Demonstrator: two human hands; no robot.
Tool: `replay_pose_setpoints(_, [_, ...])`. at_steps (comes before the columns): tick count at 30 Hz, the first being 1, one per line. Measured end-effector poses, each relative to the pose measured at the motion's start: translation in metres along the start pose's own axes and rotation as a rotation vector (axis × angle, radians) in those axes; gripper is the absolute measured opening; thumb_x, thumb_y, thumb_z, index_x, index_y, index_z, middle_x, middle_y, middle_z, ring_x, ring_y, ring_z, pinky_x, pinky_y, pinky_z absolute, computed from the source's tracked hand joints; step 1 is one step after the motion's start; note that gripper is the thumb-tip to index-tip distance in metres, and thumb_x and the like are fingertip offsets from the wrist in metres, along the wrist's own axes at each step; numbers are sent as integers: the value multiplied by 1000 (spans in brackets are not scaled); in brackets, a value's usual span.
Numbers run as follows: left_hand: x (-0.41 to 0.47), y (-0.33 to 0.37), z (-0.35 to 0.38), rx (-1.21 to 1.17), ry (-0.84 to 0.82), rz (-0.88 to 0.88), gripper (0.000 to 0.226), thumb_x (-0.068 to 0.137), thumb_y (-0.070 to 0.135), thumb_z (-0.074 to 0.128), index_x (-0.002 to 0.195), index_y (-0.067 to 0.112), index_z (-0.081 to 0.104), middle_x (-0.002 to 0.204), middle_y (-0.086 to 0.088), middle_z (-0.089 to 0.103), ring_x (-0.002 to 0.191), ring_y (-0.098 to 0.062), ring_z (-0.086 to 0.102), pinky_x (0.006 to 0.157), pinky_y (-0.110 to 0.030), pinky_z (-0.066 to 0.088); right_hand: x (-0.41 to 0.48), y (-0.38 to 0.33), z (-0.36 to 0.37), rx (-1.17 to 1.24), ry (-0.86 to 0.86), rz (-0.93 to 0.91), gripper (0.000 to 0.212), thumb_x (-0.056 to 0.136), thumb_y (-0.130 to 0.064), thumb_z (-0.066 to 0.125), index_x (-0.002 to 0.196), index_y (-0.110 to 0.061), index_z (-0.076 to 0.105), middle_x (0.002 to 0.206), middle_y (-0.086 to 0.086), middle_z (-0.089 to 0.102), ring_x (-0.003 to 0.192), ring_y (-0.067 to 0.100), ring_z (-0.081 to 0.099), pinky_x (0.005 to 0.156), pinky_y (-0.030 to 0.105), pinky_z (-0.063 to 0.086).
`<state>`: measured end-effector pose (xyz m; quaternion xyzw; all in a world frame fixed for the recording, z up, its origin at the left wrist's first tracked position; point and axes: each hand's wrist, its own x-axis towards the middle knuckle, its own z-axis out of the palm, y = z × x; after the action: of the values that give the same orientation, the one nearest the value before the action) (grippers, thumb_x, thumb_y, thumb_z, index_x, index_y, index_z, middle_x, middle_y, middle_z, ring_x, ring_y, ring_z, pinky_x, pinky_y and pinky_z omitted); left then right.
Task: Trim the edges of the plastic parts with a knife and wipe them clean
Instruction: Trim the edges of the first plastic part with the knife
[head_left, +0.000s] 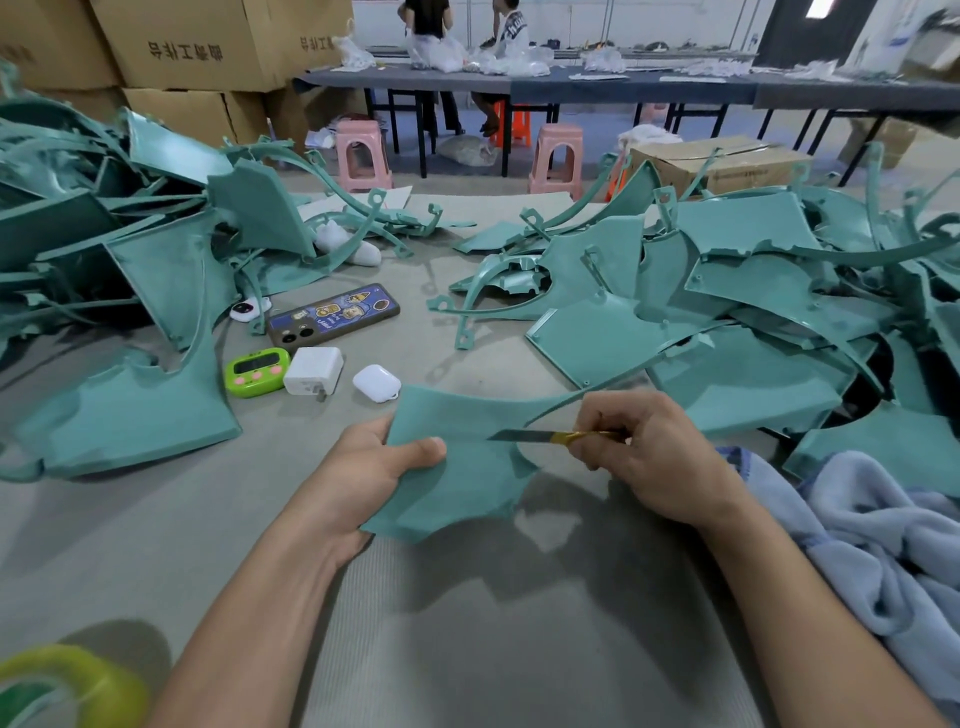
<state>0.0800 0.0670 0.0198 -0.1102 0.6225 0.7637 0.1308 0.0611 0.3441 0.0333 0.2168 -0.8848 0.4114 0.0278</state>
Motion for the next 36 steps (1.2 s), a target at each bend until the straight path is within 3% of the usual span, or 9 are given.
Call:
replay_pose_setpoints(2, [0,0,0,-1,-20,-10,21,92,1,65,112,4,71,103,-20,76,81,-32,76,57,-32,58,1,-2,1,-16,13,2,22,89,-17,76,71,-21,63,63,0,63,62,23,54,60,33,44])
replay_pose_setpoints(6, [1,3,-4,-13,-4,-21,21,92,1,64,112,3,71,102,-21,76,79,-32,76,56,-32,58,0,-1,-6,-8,-93,16,23,86,-16,76,68,-22,63,59,-5,58,58,12,51,59,29,43])
replay_pose_setpoints(10, [0,4,-4,-19,-29,-29,22,91,2,64,112,3,71,104,-21,76,81,-32,76,57,-32,59,0,-4,1,42,-15,-8,21,88,-18,75,71,-21,62,61,0,60,59,21,52,58,32,42])
replay_pose_setpoints(14, [0,5,-3,-3,5,-28,21,91,1,64,111,3,71,101,-21,76,77,-31,76,55,-32,59,0,-3,-3,60,-135,35,24,87,-11,76,69,-20,64,59,-4,62,53,8,51,53,22,42])
replay_pose_setpoints(20, [4,7,0,-139,172,12,15,94,2,62,106,-1,69,88,-17,77,64,-25,74,47,-27,54,0,-7,12,308,125,80,26,92,-5,70,70,-13,59,60,5,66,46,12,45,44,21,35])
replay_pose_setpoints(24, [2,7,4,-209,136,-10,14,94,2,60,105,-2,68,86,-16,77,62,-23,74,46,-27,55,0,-12,22,274,26,100,23,93,-8,69,73,-13,60,62,5,66,48,13,48,46,23,38])
replay_pose_setpoints(29, [4,9,4,-209,160,-9,11,95,2,60,102,0,68,78,-13,77,56,-21,72,43,-26,53,1,-13,21,337,228,154,23,92,-5,71,72,-6,59,60,9,65,47,6,43,47,19,34])
replay_pose_setpoints(33, [3,8,5,-224,159,-5,10,95,1,60,101,-1,68,81,-15,77,59,-23,73,44,-27,54,-1,-19,25,299,26,126,24,93,-8,70,72,-11,59,61,7,66,50,12,45,48,25,36])
replay_pose_setpoints(36, [4,8,3,-218,178,1,10,94,1,60,101,0,68,79,-14,77,58,-22,73,43,-26,53,1,-14,26,206,207,174,26,92,-12,72,70,-13,59,59,4,65,51,10,48,51,26,39])
